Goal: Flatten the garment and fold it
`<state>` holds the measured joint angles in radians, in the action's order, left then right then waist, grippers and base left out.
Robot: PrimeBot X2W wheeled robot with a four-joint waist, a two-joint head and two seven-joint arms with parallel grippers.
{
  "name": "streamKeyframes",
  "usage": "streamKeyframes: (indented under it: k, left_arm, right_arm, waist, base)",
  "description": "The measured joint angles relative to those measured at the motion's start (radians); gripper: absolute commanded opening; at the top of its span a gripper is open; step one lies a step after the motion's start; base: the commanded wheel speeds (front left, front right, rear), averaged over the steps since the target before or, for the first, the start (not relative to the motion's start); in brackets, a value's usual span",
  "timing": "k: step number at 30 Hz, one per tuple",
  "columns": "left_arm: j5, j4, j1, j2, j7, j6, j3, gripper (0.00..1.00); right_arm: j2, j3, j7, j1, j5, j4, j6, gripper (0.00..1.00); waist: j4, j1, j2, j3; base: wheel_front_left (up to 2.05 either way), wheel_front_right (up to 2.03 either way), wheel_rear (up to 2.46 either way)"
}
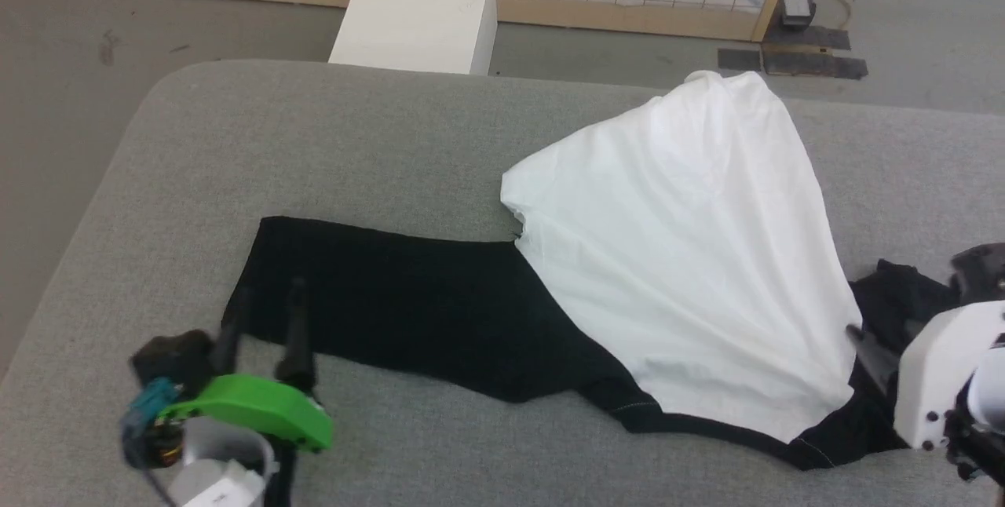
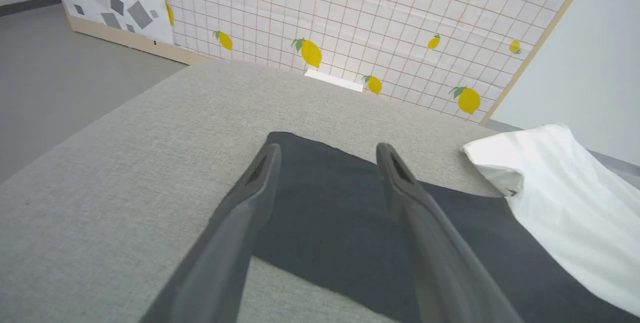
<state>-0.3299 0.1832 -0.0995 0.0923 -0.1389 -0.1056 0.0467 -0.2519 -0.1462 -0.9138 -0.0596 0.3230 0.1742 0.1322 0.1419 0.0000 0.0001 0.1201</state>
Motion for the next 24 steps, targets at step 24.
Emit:
streamKeyframes:
  k: [24]
  left_arm:
    - [-0.017,0.092,-0.222,0.017,0.863,-0.005,-0.536,1.00]
  right_arm:
    - [0.143,-0.128,0.080,0.043,-0.105,0.068,0.000,1.00]
  waist:
    - [-0.099,0.0000,0.0000,0.036]
  base:
    - [0.00,0.00,0.00]
